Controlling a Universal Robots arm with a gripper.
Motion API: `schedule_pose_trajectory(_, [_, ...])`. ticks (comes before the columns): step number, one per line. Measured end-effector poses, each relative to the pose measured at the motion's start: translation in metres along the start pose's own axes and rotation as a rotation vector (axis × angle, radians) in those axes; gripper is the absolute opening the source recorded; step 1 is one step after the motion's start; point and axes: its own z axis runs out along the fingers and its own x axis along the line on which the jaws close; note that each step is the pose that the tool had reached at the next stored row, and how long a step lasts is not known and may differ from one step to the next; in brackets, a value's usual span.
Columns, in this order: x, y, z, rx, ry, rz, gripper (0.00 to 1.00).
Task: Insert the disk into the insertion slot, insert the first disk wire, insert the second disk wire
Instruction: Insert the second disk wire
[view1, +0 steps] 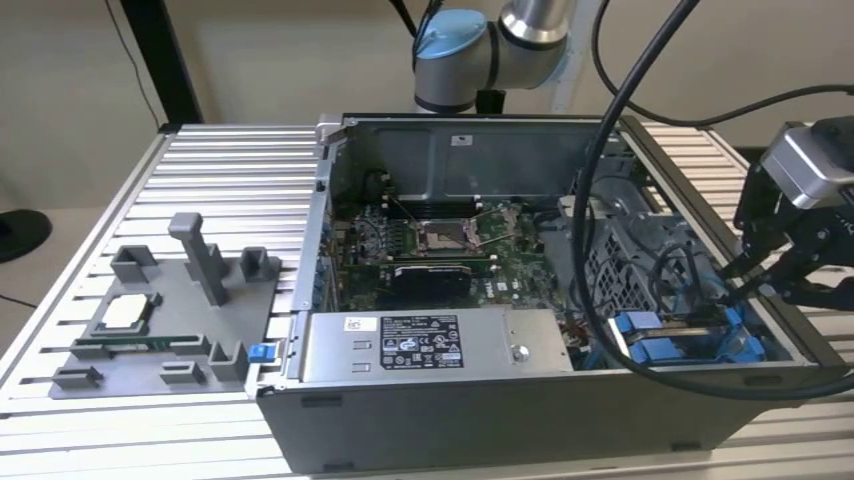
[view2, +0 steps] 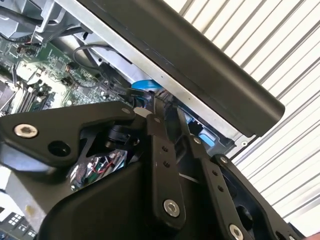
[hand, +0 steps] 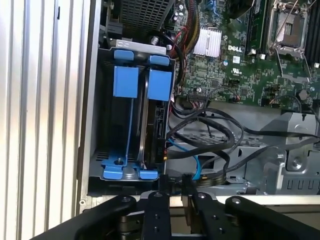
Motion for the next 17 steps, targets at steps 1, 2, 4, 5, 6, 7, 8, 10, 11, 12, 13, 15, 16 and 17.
schedule_pose_trajectory(1, [0.0001,0.0,-0.0001,0.0002,-0.0009,0.0,1.0])
schedule_pose_trajectory(2, [0.0005,0.0,0.0,0.0003,-0.0034,-0.001,1.0])
schedule_pose_trajectory(4, [0.0026,0.0002,-0.0006,0.0002,-0.0061,-0.002,1.0])
schedule_pose_trajectory(5, [0.0041,0.0003,-0.0009,0.0001,-0.0071,-0.003,1.0])
schedule_pose_trajectory(6, [0.0056,0.0004,-0.0014,0.0002,-0.0078,-0.003,1.0])
schedule_pose_trajectory(7, [0.007,0.0005,-0.0019,0.0002,-0.0084,-0.003,1.0])
schedule_pose_trajectory(8, [0.0078,0.0005,-0.0026,0.0003,-0.0087,-0.003,1.0])
schedule_pose_trajectory(10, [0.0083,0.0005,-0.004,0.0003,-0.0097,-0.003,1.0])
schedule_pose_trajectory(11, [0.0084,0.0006,-0.004,0.0003,-0.0099,-0.003,1.0])
schedule_pose_trajectory(12, [0.0084,0.0006,-0.0038,0.0004,-0.01,-0.003,1.0])
schedule_pose_trajectory(13, [0.0087,0.0006,-0.0033,0.0006,-0.0104,-0.003,1.0])
schedule_pose_trajectory(15, [0.0093,0.0006,-0.0022,0.0016,-0.0111,-0.003,1.0])
schedule_pose_trajectory(16, [0.0097,0.0006,-0.0017,0.0023,-0.0118,-0.003,1.0])
schedule_pose_trajectory(17, [0.01,0.0007,-0.0012,0.004,-0.0128,-0.003,1.0])
